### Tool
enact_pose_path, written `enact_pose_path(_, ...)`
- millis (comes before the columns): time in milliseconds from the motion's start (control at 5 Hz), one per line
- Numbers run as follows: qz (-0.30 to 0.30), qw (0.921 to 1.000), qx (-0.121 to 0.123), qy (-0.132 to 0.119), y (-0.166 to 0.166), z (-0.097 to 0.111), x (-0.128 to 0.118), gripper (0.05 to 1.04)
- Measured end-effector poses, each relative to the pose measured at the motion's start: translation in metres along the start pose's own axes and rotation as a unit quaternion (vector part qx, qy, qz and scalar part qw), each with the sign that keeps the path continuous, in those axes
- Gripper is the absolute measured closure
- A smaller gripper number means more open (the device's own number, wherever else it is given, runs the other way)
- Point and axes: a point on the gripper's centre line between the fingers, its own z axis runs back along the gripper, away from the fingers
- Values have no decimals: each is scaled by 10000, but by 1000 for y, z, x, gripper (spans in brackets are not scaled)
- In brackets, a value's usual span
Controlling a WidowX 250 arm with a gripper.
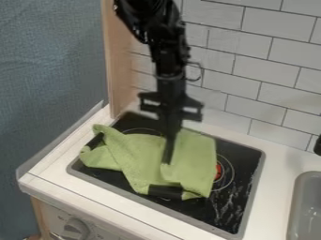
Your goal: Unfold from the cloth from the right to the left
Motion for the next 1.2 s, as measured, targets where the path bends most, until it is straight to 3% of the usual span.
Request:
enact_pose_path(200, -202, 9994, -250, -93, -26, 5, 7, 1036)
enact_pose_path(600, -658, 9965, -479, -213, -78, 9, 21, 1036)
enact_pose_path(1200, -981, 9935, -566, 110, -130, -28, 32, 1036)
